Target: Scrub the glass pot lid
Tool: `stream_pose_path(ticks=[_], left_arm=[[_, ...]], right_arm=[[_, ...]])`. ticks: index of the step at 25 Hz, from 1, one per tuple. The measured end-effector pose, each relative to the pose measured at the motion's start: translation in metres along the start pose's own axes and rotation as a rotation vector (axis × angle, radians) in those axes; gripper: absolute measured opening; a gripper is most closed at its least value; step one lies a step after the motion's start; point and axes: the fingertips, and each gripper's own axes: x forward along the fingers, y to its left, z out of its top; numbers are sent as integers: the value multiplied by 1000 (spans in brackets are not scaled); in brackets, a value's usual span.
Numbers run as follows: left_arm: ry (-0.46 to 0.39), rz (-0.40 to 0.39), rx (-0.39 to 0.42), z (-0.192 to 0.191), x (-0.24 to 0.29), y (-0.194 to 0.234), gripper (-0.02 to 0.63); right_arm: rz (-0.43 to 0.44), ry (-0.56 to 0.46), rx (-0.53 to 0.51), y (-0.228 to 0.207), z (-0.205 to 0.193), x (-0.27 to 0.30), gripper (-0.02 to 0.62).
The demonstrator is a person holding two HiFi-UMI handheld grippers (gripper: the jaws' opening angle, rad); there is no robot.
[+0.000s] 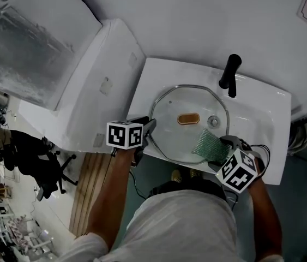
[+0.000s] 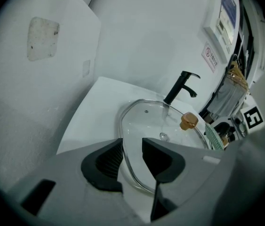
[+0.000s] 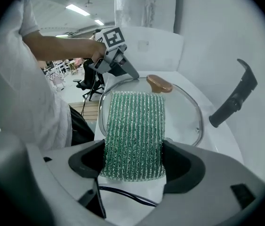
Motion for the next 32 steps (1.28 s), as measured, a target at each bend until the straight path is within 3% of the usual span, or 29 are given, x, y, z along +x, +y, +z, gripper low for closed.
stream_pose_path(ticks=[8,15,20,28,32], left_arm=[[-24,34,29,2,-3,-1,137],[-94,46,43,12,-13,-5,137],[-245,48,90,41,-37,-21,137],[-517,-46,224,95,-85,-90,130],[-624,-73,288,116,-109,-119,113]], right_arm=[[-23,-129,57,-13,21,-21,348],[-52,-227,84,-25,47,-40,348],[-85,-374,138,-39,80,-63,348],[-121,-663,229,-68,133,-107,348],[-130,-755,257,-76,148,-123,348]])
